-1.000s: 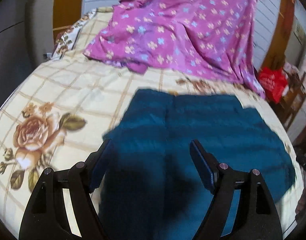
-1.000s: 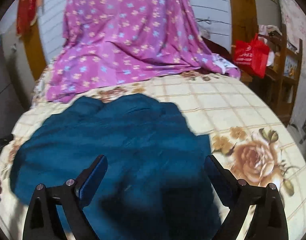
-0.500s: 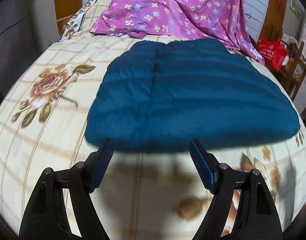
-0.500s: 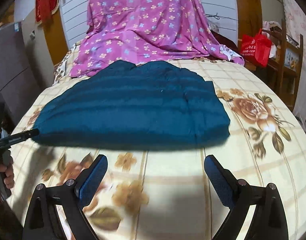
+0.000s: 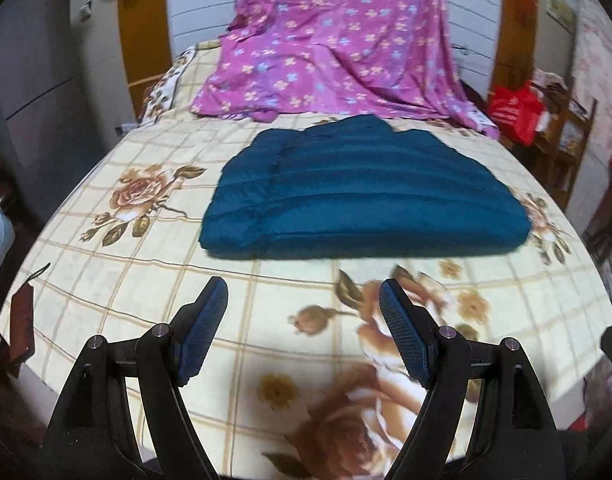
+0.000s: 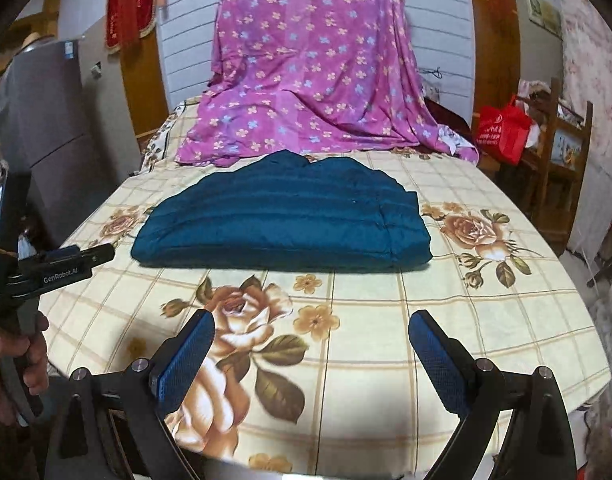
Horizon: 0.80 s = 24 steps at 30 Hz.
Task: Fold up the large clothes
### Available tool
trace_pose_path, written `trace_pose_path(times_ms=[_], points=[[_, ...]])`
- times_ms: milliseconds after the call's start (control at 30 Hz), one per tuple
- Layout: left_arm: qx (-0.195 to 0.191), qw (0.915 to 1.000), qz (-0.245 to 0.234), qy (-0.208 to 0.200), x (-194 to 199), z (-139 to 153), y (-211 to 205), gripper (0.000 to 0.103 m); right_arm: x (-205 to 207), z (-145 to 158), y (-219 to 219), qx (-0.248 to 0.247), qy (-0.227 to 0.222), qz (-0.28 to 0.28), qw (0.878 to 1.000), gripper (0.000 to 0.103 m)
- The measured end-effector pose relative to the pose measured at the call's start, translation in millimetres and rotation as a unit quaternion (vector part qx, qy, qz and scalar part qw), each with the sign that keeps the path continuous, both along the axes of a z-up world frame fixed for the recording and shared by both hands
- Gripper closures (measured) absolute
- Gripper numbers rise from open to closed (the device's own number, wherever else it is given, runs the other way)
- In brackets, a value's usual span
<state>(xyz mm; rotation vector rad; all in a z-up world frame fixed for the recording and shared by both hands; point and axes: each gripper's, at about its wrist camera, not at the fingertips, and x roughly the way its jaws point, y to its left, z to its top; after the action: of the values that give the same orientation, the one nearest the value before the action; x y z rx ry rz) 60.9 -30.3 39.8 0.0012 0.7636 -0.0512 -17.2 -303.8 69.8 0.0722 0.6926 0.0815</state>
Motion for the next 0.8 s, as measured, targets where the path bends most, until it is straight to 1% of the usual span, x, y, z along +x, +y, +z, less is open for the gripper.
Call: trace_pose_path(times_ms=[167, 267, 400, 533, 600, 733, 767, 800], points=[[-0.012, 0.9998, -0.017, -0.007, -27.4, 12.0, -9.9, 0.024, -27.0, 8.5, 9.7, -0.014, -0.009, 0.004, 1.000, 0.006], [-0.008, 0.9997, -0.021, -0.010, -38.8, 16.4, -14.1, 0.024, -36.9, 11.8, 10.1, -0.017, -0.015, 0.002, 1.000, 0.006], [0.012, 0.9994, -0.031, -0.010, -48.5, 16.6, -19.8, 0.024, -46.3, 14.1, 8.0, -0.014, -0.016, -0.003, 1.000, 0.006], [0.012, 0.9983, -0.047, -0.032, -61.7, 21.0, -21.7, 0.024, -52.2, 16.1, 6.9, -0.012, -0.018, -0.007, 1.000, 0.006], [0.017, 0.9976, -0.046, -0.050, -69.9, 26.2, -22.8, 0.024, -53.4, 17.4, 6.7, -0.011, -0.019, -0.007, 1.000, 0.006], [0.067, 0.9956, -0.020, -0.063, -75.9, 35.7, -28.7, 0.024, -56.1, 22.0, 8.4, -0.014, -0.025, -0.007, 1.000, 0.006], [0.067, 0.9954, -0.024, -0.065, -77.9, 37.5, -29.9, 0.024, -55.9, 22.3, 8.1, -0.014, -0.026, -0.007, 1.000, 0.006], [0.052, 0.9960, -0.036, -0.062, -79.8, 39.1, -29.5, 0.024, -55.8, 23.1, 7.9, -0.013, -0.026, -0.007, 1.000, 0.006]])
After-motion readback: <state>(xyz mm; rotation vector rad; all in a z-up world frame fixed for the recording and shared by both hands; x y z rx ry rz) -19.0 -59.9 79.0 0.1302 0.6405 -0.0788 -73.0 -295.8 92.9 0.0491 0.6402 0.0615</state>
